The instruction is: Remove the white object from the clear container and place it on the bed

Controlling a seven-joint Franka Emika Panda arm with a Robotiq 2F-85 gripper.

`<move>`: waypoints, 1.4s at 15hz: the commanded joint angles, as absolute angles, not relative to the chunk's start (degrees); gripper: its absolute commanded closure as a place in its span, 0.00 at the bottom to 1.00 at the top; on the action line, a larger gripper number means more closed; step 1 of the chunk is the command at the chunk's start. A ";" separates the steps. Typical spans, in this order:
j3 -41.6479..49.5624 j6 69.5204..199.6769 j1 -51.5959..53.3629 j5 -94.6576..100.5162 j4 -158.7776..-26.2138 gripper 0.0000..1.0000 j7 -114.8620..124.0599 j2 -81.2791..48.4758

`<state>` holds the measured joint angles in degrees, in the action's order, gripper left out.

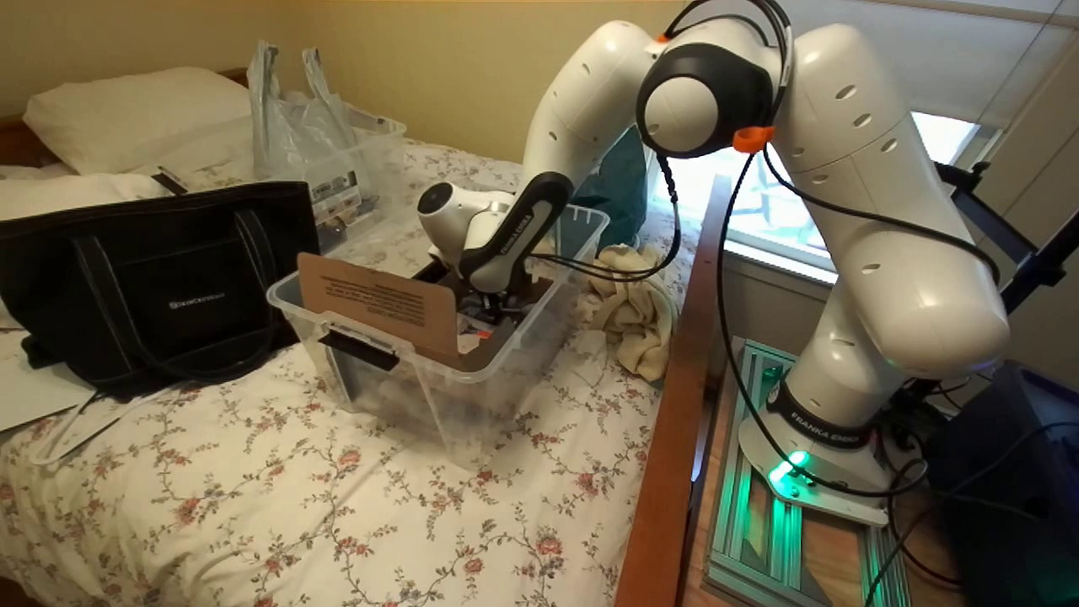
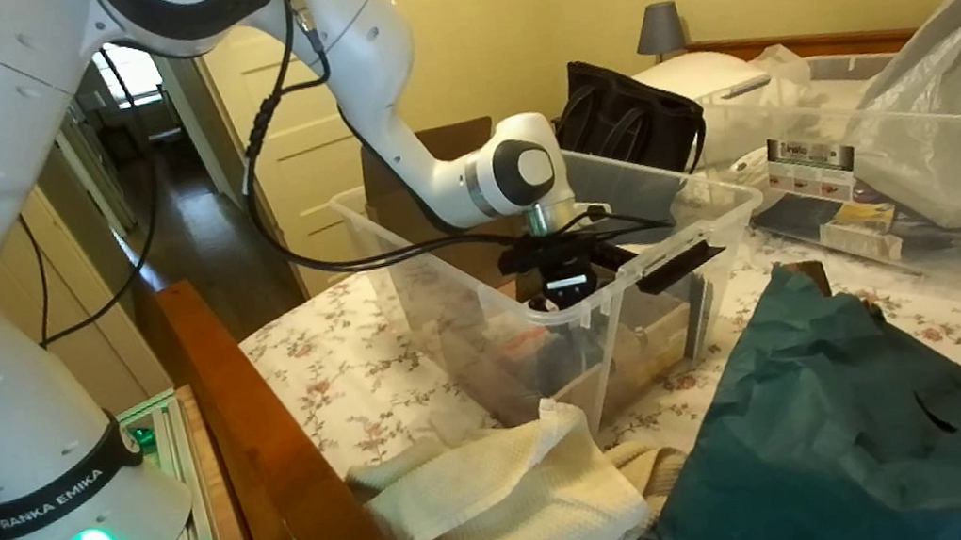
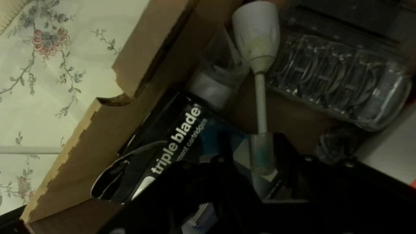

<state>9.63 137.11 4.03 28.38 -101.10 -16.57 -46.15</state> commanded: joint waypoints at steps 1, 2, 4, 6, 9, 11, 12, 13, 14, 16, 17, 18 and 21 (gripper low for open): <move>8.78 134.35 3.18 29.82 -98.66 0.95 -17.46 -48.06; 8.34 134.09 2.73 29.42 -98.65 0.99 -18.08 -47.90; 7.03 133.46 1.42 28.17 -99.32 0.95 -19.89 -46.95; 5.89 132.73 0.04 27.12 -100.49 0.96 -21.58 -45.45; 4.75 132.41 -1.86 26.11 -103.17 0.96 -22.23 -42.43; 4.54 133.44 -2.62 25.88 -105.78 0.96 -21.49 -39.67; 4.37 134.49 -2.96 25.66 -107.66 0.96 -20.91 -37.75; 4.08 135.15 -3.40 25.26 -109.09 0.96 -20.86 -36.19; 3.76 136.13 -3.89 24.69 -111.14 0.96 -20.80 -34.06; 3.25 137.20 -4.75 23.64 -114.35 0.96 -21.29 -30.53; 3.08 137.87 -4.93 23.53 -116.15 0.96 -21.40 -28.69; 3.14 138.57 -4.85 23.71 -117.88 0.96 -20.93 -26.83; 2.61 141.19 -5.42 22.72 -122.94 0.96 -21.33 -21.19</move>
<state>3.84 138.14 -4.28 24.79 -115.63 -20.21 -28.42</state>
